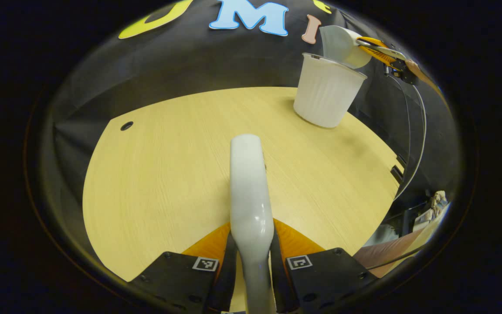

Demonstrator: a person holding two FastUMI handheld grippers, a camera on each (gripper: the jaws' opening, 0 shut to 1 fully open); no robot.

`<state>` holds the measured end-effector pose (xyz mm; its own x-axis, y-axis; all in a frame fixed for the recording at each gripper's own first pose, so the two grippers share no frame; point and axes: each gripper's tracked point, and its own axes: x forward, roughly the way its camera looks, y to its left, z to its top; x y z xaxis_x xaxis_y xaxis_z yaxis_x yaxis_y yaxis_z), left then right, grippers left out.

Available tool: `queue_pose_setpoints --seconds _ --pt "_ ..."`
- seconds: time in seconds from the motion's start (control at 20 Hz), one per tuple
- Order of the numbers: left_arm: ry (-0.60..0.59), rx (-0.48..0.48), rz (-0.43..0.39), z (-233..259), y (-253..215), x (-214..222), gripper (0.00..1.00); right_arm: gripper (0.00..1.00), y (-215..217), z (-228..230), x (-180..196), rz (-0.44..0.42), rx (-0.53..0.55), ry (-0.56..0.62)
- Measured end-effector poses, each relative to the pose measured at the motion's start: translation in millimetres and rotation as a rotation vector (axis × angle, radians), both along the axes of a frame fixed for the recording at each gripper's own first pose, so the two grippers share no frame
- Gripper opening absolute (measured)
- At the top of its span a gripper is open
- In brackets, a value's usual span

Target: Pick up the small broom and dustpan from the desktop, sweep the trash into the dustpan with the broom, and then empty the trash into the garbage bin.

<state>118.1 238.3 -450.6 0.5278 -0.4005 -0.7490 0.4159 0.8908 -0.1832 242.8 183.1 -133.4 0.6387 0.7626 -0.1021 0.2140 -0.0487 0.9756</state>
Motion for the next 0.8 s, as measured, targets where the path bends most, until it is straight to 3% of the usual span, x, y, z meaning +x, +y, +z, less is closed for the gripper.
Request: queue_pose_setpoints --seconds 0.35,0.8 --pt "0.002 -0.011 0.03 -1.0 4.3 0.7 0.42 0.31 30.6 15.2 -27.3 0.076 -0.091 -0.086" --pt "0.003 -0.024 0.115 -12.3 12.3 13.5 0.43 0.31 75.6 6.8 -85.8 0.19 -0.39 -0.236"
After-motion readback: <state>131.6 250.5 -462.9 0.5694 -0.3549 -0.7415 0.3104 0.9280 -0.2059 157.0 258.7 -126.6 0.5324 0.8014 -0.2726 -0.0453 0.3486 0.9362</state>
